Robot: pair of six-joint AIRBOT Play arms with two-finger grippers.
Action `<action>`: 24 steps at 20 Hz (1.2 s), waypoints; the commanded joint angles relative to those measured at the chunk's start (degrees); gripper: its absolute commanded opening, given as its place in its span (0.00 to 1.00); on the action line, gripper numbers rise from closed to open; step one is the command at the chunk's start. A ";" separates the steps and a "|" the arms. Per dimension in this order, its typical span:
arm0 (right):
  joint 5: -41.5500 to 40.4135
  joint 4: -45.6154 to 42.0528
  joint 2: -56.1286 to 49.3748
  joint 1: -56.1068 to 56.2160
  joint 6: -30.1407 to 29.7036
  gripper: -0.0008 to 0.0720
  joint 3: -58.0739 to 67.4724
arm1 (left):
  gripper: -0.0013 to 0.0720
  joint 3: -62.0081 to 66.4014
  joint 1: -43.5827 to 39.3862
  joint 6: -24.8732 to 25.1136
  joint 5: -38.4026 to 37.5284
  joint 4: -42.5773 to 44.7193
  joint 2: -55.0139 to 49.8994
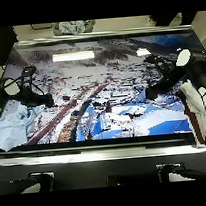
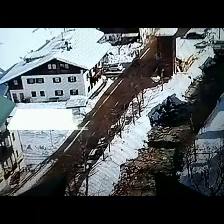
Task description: Fold the shirts.
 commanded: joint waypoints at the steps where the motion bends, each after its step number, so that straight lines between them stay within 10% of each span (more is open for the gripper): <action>1: 0.00 0.00 -0.02 0.04 0.02 0.93 -0.02 | 0.87 -0.02 -0.04 0.02 0.00 0.02 -0.02; 21: -1.99 0.02 -0.02 0.04 0.02 0.93 -0.02 | 0.88 0.02 -0.33 -1.79 5.95 -1.01 -0.02; 24: -2.99 0.02 -0.02 0.04 0.04 0.93 -0.02 | 1.00 1.22 0.83 -1.88 2.05 6.21 0.07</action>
